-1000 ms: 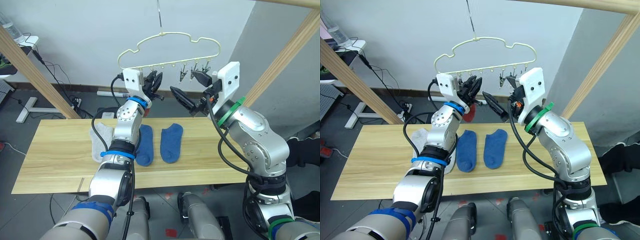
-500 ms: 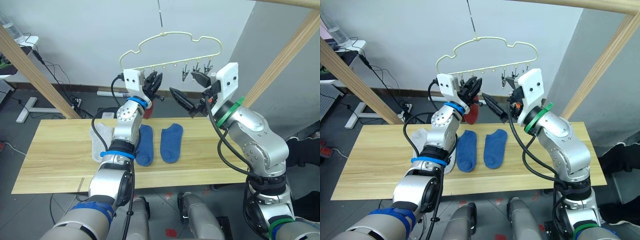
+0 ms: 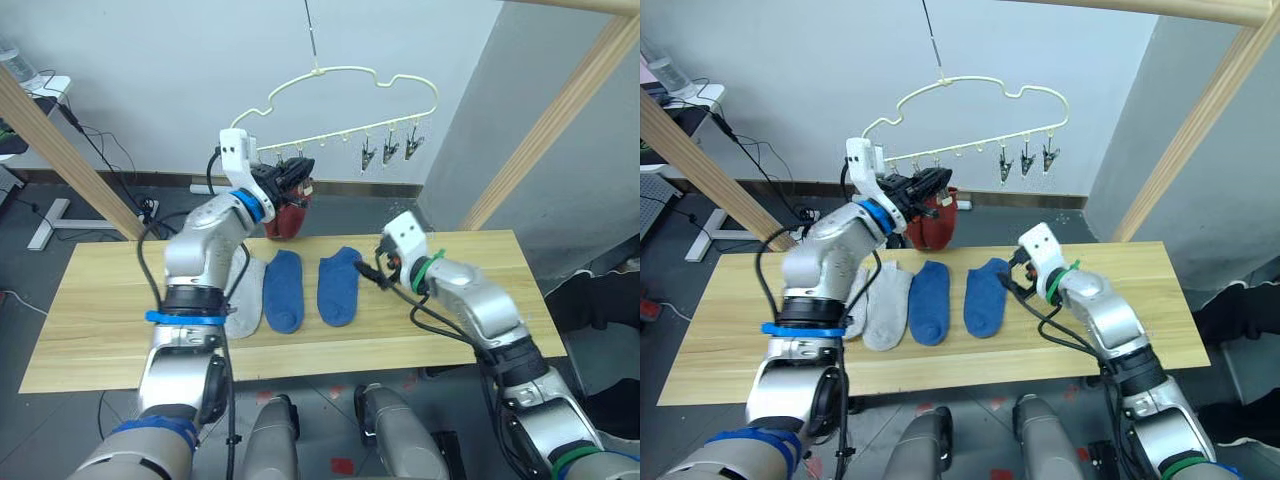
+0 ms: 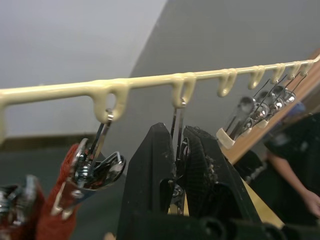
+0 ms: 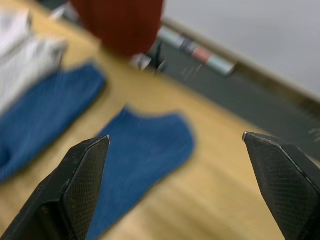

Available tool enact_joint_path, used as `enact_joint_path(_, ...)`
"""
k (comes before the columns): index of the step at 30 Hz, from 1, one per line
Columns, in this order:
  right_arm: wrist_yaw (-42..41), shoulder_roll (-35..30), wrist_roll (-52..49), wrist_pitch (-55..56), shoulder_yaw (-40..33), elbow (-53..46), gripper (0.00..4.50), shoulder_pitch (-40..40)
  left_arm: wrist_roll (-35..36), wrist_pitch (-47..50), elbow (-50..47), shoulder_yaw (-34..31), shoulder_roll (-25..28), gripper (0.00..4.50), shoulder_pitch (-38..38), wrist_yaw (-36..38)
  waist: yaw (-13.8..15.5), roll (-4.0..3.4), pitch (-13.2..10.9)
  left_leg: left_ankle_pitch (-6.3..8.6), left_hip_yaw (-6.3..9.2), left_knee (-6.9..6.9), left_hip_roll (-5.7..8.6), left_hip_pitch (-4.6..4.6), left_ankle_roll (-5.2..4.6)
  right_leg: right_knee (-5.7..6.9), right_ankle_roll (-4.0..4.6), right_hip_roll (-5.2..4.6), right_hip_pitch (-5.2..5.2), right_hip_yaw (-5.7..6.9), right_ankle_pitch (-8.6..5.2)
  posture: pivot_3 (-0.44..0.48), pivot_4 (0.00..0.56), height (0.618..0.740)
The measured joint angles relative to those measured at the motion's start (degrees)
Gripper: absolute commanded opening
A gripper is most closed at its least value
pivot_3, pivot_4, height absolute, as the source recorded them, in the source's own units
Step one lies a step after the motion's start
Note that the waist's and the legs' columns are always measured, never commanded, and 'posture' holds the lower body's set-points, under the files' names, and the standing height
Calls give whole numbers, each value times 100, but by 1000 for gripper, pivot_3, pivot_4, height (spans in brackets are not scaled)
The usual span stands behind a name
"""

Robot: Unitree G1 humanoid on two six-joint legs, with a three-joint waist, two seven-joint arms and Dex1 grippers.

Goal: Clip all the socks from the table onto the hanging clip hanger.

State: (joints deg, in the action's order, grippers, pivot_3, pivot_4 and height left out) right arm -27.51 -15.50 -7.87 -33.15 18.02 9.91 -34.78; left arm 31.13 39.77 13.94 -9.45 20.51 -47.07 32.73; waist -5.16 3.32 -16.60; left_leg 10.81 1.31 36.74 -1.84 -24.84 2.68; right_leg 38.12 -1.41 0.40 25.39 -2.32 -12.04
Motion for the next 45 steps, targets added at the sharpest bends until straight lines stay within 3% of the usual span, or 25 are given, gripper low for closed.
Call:
enact_joint_path(8, 2, 676, 675, 1226, 185, 2669, 4500, -973, 947, 2149, -271, -522, 680, 218, -291, -4, 56, 0, 0, 1, 3, -1, 6, -1, 1, -10, 0, -7, -5, 4, 0, -34, 239, 740)
enact_joint_path(14, 306, 964, 954, 1957, -78, 4438, 4500, -1614, 1128, 2439, -739, -645, 567, 218, -61, -160, 81, 0, 0, 1, 2, -9, 8, 0, 3, -12, 24, -16, -4, 4, 14, -24, 242, 740)
enact_joint_path(20, 369, 1113, 967, 2162, -397, 5153, 4500, -1839, 1186, 2467, -960, -710, 479, 218, 80, -356, 82, 0, 0, 1, 2, -11, 6, 4, 4, -7, 22, -13, -4, 3, 13, -17, 251, 740)
enact_joint_path(23, 203, 1208, 1007, 2196, -469, 5295, 3882, -1841, 1209, 2480, -967, -727, 481, 218, 77, -357, 83, 0, 0, 1, 2, -10, 7, 4, 3, -8, 20, -12, -4, 3, 12, -15, 252, 740)
enact_joint_path(34, 22, 1255, 1531, 2914, -309, 5310, 122, -1799, 1241, 2456, -946, -655, 486, 218, 59, -319, 90, -1, -1, 1, 2, -11, 7, 4, 4, -9, 16, -13, -4, 3, 9, -19, 262, 740)
enact_joint_path(39, -494, 1153, 1560, 3281, -247, 4597, 53, -1299, 1272, 2478, -875, -702, 484, 218, 22, -348, 103, -2, -2, 2, 1, -12, 7, 4, 3, -10, 4, -13, -4, 2, 3, -14, 264, 740)
enact_joint_path(42, -979, 1116, 1191, 2931, -366, 3431, 53, -762, 1358, 2601, -789, -804, 431, 218, -24, -459, 119, -5, -4, 2, 4, -12, 5, 4, 4, -7, 2, -14, -3, 3, 1, -16, 266, 740)
enact_joint_path(45, -1413, 1050, 393, 1698, -594, 1635, 53, -193, 1565, 2846, -654, -1005, 339, 218, -109, -590, 157, -15, -9, 1, 13, -10, 4, 3, 4, -2, 2, -14, -5, 11, 1, -29, 266, 740)
